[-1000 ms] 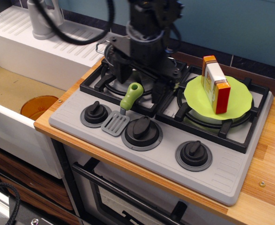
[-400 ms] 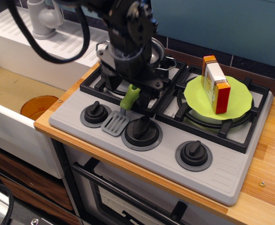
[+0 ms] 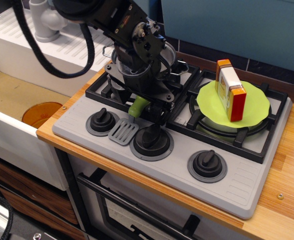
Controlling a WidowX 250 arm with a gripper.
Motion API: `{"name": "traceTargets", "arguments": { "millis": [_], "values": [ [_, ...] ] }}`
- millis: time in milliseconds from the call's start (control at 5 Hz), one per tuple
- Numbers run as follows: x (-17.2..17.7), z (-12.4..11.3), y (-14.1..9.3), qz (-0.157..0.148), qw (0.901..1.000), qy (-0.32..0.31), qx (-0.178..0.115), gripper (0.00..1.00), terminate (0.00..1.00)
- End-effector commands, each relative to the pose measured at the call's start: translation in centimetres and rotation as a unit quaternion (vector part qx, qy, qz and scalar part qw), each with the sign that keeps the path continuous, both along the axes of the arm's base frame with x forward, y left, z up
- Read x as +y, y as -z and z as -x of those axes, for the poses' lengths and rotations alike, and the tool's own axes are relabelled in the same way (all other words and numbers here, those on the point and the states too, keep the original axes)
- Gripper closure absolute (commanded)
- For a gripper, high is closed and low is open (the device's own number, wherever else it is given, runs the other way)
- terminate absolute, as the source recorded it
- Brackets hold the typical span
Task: Put crackerbox on plate and spatula in pot or pan on stove
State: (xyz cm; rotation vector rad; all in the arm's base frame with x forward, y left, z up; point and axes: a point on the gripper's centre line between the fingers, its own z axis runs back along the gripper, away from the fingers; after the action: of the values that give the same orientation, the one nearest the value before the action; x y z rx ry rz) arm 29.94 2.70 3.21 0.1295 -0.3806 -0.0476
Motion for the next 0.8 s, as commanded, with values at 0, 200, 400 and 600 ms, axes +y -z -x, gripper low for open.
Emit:
{"name": "traceTargets", "arguments": {
  "millis": [0, 200, 400, 600],
  "values": [
    [-0.8, -0.9, -1.3, -0.006, 0.9997, -0.017, 0.018, 1.0, 0.0],
    [-1.1, -0.9, -3.3, -0.011, 0.9991, -0.019, 0.036, 1.0, 0.0],
    [-1.3, -1.1, -5.6, -0.017, 0.9983, -0.02, 0.051, 1.0, 0.0],
    [-1.2, -1.6, -8.9, -0.027, 0.9969, -0.018, 0.071, 1.0, 0.0]
  ]
}}
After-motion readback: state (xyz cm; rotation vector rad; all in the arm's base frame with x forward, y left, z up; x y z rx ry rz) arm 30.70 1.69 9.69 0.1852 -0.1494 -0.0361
